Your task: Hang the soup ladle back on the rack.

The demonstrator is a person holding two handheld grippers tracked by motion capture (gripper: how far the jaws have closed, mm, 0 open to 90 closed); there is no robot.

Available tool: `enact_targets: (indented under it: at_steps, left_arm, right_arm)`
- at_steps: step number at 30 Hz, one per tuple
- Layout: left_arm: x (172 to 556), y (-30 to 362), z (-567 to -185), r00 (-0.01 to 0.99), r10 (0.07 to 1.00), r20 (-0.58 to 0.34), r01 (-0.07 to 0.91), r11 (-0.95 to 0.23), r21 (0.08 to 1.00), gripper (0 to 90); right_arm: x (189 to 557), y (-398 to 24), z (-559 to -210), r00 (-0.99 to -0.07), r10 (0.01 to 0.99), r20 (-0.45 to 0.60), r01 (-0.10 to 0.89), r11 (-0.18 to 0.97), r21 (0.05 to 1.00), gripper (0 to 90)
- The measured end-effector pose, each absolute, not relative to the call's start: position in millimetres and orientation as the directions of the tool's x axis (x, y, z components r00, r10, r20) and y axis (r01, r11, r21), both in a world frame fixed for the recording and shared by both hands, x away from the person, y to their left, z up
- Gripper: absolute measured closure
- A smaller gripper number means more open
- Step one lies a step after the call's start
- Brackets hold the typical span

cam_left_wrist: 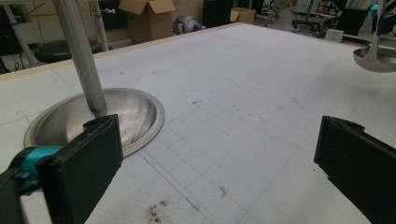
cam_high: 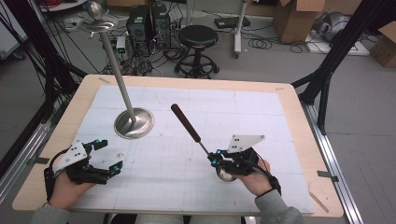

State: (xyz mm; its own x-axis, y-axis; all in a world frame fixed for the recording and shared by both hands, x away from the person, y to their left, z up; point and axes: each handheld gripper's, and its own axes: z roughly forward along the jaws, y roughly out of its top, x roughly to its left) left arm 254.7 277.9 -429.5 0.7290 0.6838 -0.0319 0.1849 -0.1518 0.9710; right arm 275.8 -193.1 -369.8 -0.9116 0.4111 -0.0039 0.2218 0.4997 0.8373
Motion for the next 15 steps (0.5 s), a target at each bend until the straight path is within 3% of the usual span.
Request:
enact_targets:
  at_steps: [15]
  left_arm:
    - [254.7,277.7,-429.5,0.728,0.684,-0.032,0.185,-0.152,0.971,1.7]
  right_arm:
    - [287.0,-189.0,-365.7,-0.893,0.449,0.015,0.225,0.418,0.880,84.9]
